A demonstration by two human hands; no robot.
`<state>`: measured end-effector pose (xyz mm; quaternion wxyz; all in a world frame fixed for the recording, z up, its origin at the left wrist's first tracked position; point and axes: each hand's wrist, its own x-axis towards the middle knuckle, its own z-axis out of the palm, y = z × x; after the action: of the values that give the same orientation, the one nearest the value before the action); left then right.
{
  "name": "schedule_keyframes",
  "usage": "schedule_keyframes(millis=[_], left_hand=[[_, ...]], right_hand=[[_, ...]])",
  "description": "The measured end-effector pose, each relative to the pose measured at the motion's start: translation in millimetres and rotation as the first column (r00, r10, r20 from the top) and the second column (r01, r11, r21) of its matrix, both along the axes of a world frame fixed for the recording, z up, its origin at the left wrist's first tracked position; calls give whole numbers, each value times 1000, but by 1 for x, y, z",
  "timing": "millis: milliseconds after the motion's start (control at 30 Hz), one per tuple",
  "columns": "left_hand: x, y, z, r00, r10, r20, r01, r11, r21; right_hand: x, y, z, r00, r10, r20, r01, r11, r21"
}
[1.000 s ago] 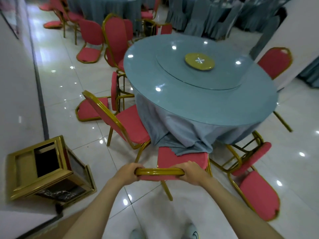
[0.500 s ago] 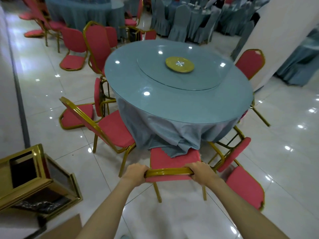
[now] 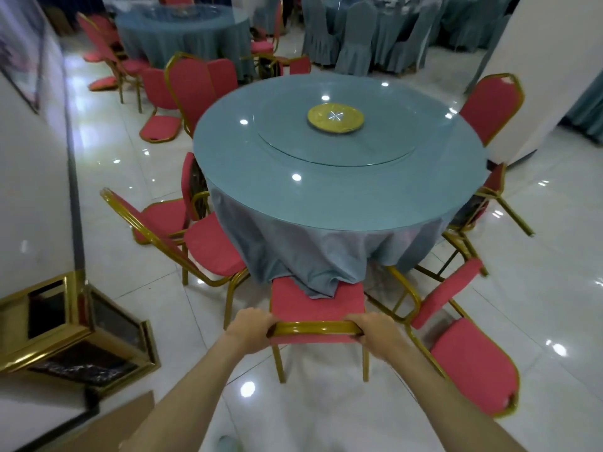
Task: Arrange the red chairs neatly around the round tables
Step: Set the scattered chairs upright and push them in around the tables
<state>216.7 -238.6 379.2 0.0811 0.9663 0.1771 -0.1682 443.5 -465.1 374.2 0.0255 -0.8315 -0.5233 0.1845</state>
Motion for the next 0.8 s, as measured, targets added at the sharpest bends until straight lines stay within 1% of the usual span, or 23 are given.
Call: schedule_keyframes(millis=[100, 167, 233, 300, 400, 467, 533, 600, 667, 733, 800], left_hand=[[16, -25, 0, 999, -11, -43, 13, 999, 52], [21, -36, -5, 995, 11, -94, -7, 999, 53], [20, -41, -8, 993, 52, -109, -47, 998, 46], [16, -43, -9, 987, 110, -115, -111, 994, -4], [17, -53, -5, 970, 225, -93, -235, 964, -120], [22, -60, -4, 962, 267, -58, -272, 950, -155], [27, -64, -2, 959, 277, -54, -282, 936, -209], [35, -61, 2, 966, 227, -123, -255, 913, -319], [44, -55, 7, 963, 126, -238, -218, 884, -414], [53, -48, 15, 934, 24, -357, -200, 863, -465], [64, -39, 25, 890, -45, -454, -202, 852, -482]], right_hand=[[6, -30, -27, 999, -8, -36, 8, 1000, 1], [3, -48, -42, 998, -16, -63, 20, 998, 60], [3, -56, -47, 996, -10, -89, 19, 995, 98], [2, -56, -43, 996, 24, -81, -14, 993, 115], [6, -54, -37, 994, 9, -105, 2, 995, 95], [6, -51, -38, 984, -34, -174, 43, 998, 52], [9, -49, -41, 956, -82, -281, 75, 997, -32], [17, -49, -41, 902, -139, -408, 108, 989, -97], [29, -57, -37, 850, -181, -495, 142, 983, -116], [45, -72, -33, 826, -197, -528, 156, 980, -121], [62, -90, -26, 818, -185, -545, 128, 982, -142]])
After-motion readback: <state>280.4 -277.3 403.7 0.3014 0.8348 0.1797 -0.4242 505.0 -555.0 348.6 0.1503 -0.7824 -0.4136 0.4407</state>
